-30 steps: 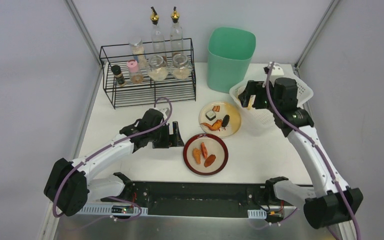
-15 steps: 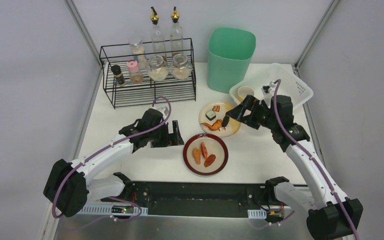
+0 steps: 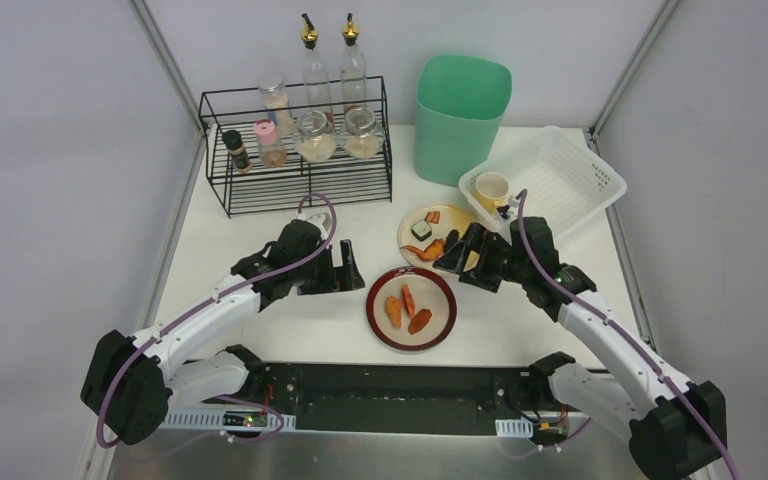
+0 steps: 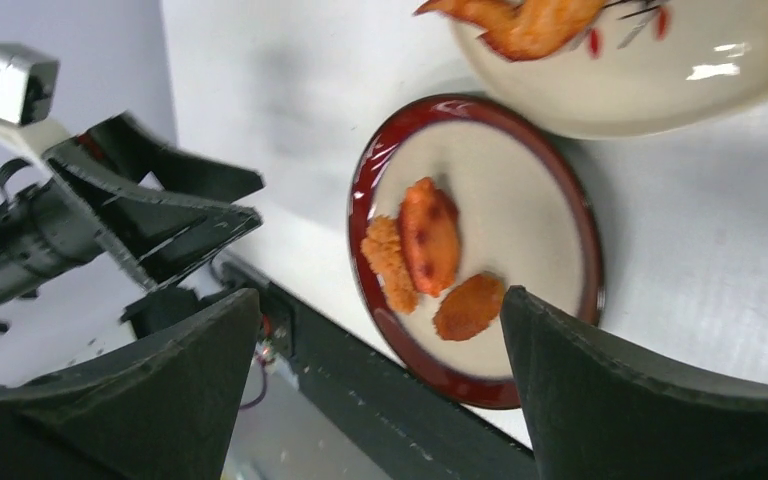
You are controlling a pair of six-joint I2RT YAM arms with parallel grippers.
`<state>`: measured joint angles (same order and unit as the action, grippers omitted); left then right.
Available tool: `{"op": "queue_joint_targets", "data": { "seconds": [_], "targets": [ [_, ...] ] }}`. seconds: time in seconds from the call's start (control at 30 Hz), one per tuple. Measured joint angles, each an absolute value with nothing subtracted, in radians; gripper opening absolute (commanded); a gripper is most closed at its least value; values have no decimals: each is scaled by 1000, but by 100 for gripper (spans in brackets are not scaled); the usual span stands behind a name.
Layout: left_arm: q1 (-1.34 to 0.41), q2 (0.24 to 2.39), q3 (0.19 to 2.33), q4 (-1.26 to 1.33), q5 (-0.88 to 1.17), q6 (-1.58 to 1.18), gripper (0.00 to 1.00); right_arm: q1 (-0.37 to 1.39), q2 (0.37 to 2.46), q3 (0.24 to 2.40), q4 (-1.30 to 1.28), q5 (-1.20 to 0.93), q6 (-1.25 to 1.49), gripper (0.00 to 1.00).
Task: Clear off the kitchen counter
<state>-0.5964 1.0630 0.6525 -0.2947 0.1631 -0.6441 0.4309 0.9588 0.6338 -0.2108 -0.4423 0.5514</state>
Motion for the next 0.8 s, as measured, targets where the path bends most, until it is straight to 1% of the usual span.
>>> {"op": "queue_joint_targets", "data": {
  "seconds": [0.17,0.3,0.43,0.7,0.8],
  "targets": [
    [-596,1078,652,-295,150,-645,99,457,914,656,-336,-242,552,85],
    [-596,1100,652,-295,149,-646,99,461,906,626,-377,-159,588,82],
    [-596,1114,652,-294,156,-646,97,463,899,554,-389,-128,632,75],
    [-596,1179,651,-258,203,-654,86,490,935,449,-342,-115,710,67],
    [-596,1208,646,-231,229,-666,85,505,955,419,-311,-112,735,64]
  ]
}}
